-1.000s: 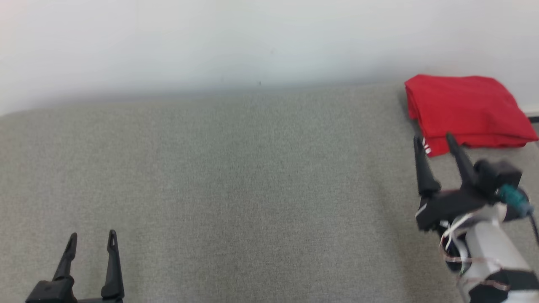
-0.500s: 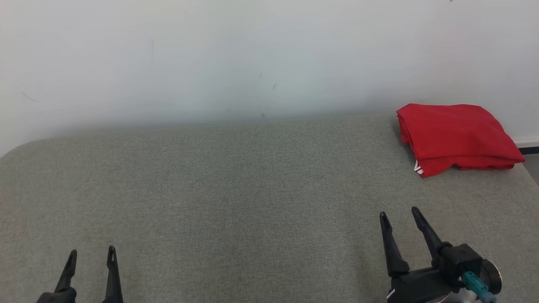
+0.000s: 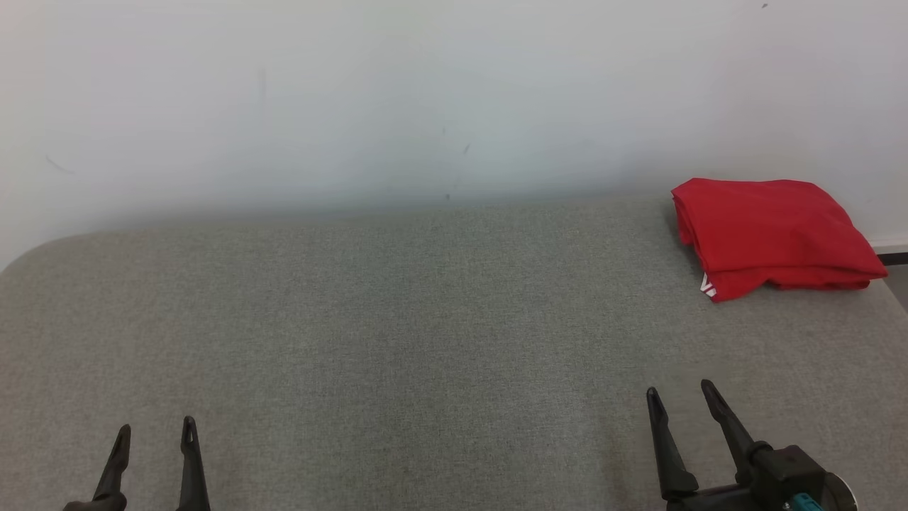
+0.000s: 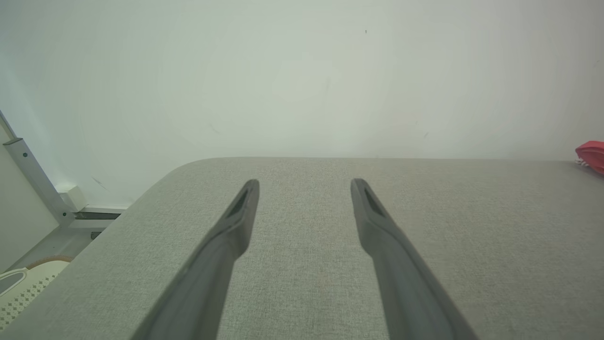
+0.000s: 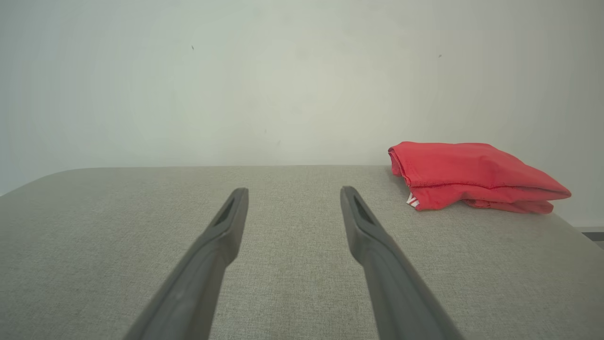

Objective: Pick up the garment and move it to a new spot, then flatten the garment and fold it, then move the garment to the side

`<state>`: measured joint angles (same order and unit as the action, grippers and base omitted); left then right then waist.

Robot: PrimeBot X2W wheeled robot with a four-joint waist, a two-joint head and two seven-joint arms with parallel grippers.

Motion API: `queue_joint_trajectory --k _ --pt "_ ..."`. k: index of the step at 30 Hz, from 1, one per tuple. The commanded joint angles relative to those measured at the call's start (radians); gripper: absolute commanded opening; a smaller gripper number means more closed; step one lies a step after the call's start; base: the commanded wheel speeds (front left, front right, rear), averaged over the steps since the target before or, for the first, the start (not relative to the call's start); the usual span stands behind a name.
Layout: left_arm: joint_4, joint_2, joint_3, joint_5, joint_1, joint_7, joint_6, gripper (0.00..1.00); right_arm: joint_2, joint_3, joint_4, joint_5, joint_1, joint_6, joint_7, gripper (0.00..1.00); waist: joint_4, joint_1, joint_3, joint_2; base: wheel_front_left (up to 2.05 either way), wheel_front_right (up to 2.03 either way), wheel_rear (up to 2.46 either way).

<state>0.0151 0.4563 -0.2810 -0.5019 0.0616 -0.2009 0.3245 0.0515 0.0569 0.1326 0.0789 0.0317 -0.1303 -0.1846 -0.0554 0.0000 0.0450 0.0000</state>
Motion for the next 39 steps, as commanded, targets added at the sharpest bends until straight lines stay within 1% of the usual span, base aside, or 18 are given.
queue_joint_trajectory --k 1,7,8,11,24,39 --pt "0.005 -0.002 0.007 -0.012 0.016 -0.008 -0.001 1.00 -0.001 -0.008 -0.009 0.016 0.011 -0.001 0.004 1.00 -0.003 0.0000 0.002 0.0000 0.00 0.00 0.00" --pt "-0.007 0.012 0.002 -0.006 0.019 -0.006 -0.006 1.00 -0.002 -0.016 -0.016 0.019 0.010 -0.001 0.007 1.00 -0.009 0.0000 0.004 0.0000 0.00 0.00 0.00" --pt "-0.006 0.008 0.000 -0.005 0.002 -0.004 -0.007 0.00 0.000 -0.014 -0.014 0.019 0.008 0.000 0.008 0.00 -0.008 0.0000 0.004 0.0000 0.00 0.00 0.00" --pt "-0.030 -0.015 -0.013 -0.004 0.004 0.000 -0.008 0.00 0.000 -0.013 0.015 0.019 0.020 0.000 0.009 0.00 -0.009 0.0000 0.004 0.0000 0.00 0.00 0.00" --pt "-0.057 -0.082 0.021 -0.199 -0.018 0.017 -0.084 0.00 0.019 -0.052 0.030 0.301 -0.006 0.000 0.076 0.00 -0.002 0.0000 -0.001 0.0000 0.00 0.00 0.00" --pt "-0.096 -0.149 0.052 -0.391 -0.046 0.033 -0.162 0.00 0.033 -0.100 0.050 0.570 -0.033 0.000 0.149 0.00 0.006 0.0000 -0.008 0.0000 0.00 0.00 0.00"
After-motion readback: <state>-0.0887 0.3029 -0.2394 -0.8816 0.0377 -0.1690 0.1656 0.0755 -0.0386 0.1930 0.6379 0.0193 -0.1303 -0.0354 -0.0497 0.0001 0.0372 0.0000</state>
